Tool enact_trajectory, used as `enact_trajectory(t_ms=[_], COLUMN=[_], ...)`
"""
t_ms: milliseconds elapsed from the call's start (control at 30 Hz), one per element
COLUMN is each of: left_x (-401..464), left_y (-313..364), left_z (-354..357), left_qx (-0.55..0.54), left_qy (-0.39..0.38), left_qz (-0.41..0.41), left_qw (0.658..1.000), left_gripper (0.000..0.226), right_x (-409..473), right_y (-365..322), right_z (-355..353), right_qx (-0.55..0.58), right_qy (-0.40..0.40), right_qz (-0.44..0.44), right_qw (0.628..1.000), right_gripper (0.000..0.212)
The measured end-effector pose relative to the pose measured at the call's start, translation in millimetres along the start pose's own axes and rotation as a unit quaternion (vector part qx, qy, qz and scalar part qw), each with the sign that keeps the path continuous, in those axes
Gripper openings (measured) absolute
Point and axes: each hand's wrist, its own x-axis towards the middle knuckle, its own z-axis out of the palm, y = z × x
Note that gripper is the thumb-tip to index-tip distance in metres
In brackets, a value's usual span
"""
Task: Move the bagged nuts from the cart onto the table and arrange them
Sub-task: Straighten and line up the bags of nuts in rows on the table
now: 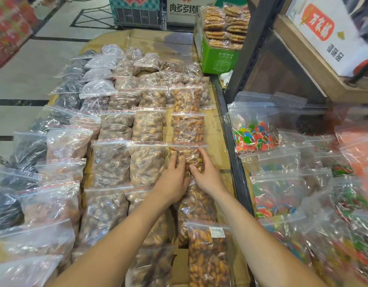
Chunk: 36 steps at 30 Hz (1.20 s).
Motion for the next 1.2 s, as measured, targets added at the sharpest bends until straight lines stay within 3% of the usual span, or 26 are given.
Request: enact_trajectory(t_ms=[167, 333, 433, 567, 667, 733, 800, 967, 1200], left_x=[3.0, -7.7, -11.4, -49.4, -91.7, -106.3, -108.9, -100.3, -110.3], left_y=[0.7, -12.6, -8.6, 2.1, 13.1, 19.8, 24.3, 29.6, 22.7], left_z=[-9.3, 3.4, -4.2, -9.2, 8.0, 24.3, 36.2, 53.8, 55.7], left_qx=[0.037, 0.093, 0.045, -0.034, -0.090, -0.115, -0.128, -0.204, -0.207], left_qy=[-0.049, -0.032, -0.019, 0.080, 0.072, 0.039, 0.033, 0.058, 0.086], left_qz=[0.008, 0.038, 0.031, 0.029, -0.006, -0.048, -0.073, -0.114, -0.087], left_qw=[0.998, 0.994, 0.998, 0.996, 0.993, 0.991, 0.988, 0.971, 0.971], left_gripper=[0.077, 0.080, 0.065, 0.045, 0.033, 0.036, 0.044, 0.052, 0.059], right_x=[-5.6, -11.8, -17.9, -42.7, -66.4, -76.8, -82.6, -97.4, -114.2], right_y=[9.4, 16.3, 12.1, 19.6, 31.6, 40.3, 44.6, 40.9, 46.9], right_z=[-11.9, -14.1, -8.9, -16.4, -24.1, -22.3, -17.0, -9.1, -1.4], right_qx=[-0.005, -0.015, -0.046, -0.023, -0.004, -0.028, -0.031, -0.008, 0.035], right_qy=[-0.049, -0.054, -0.024, 0.047, 0.000, -0.071, -0.101, -0.065, -0.075], right_qz=[-0.008, -0.018, -0.017, 0.015, 0.095, 0.135, 0.134, 0.086, 0.093], right_qw=[0.999, 0.998, 0.998, 0.999, 0.995, 0.988, 0.985, 0.994, 0.992], right_gripper=[0.087, 0.078, 0.070, 0.053, 0.053, 0.066, 0.066, 0.048, 0.053])
